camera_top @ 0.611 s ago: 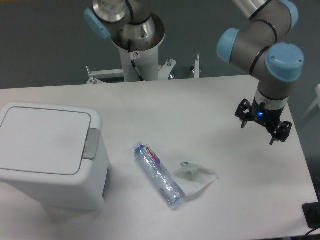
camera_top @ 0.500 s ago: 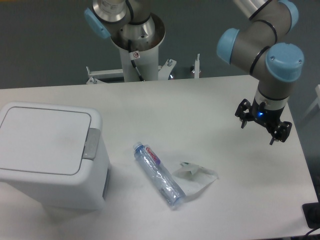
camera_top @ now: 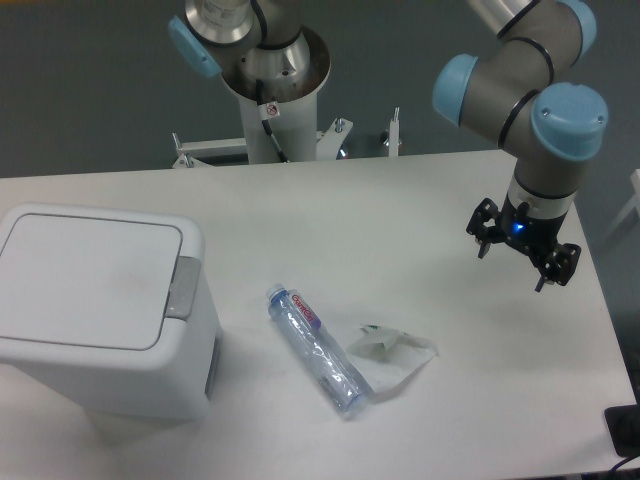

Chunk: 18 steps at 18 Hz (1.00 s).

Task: Open the trash can
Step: 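Move the open gripper from its start pose toward the trash can lid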

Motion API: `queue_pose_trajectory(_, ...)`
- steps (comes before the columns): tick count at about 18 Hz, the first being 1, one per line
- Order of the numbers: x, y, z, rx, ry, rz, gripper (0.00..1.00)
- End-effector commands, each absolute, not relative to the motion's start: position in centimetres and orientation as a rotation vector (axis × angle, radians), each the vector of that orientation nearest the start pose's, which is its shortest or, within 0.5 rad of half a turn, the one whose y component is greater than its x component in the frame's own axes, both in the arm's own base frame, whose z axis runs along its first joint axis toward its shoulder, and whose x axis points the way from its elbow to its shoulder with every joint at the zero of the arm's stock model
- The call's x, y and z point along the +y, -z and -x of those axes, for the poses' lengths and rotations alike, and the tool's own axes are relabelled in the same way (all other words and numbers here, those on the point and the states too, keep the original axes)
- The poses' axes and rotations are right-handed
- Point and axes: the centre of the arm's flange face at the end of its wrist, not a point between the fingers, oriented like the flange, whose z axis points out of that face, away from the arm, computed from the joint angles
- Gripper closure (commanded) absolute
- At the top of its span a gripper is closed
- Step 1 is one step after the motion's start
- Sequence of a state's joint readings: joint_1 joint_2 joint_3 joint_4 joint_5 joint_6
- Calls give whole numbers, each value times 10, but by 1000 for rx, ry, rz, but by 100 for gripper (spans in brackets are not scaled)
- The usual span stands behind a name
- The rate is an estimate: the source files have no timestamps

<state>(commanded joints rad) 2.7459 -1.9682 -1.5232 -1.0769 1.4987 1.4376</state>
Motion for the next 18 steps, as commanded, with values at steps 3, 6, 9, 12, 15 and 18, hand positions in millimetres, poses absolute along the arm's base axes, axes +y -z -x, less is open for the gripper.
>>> queue_pose_trajectory(3,392,-340,529,281,-144,2946,0)
queue_pose_trajectory(6,408,-349,519,81,-115,2888,0)
queue_pose_trajectory(9,416,-355,514,37,-112,2874,0)
queue_pose_trajectory(12,432,-361,503,-80,-43,2793,0)
queue_pose_trajectory(15,442,-368,495,-118,19,2716,0)
queue_pose_trajectory(18,459,-381,476,-172,73,2664,0)
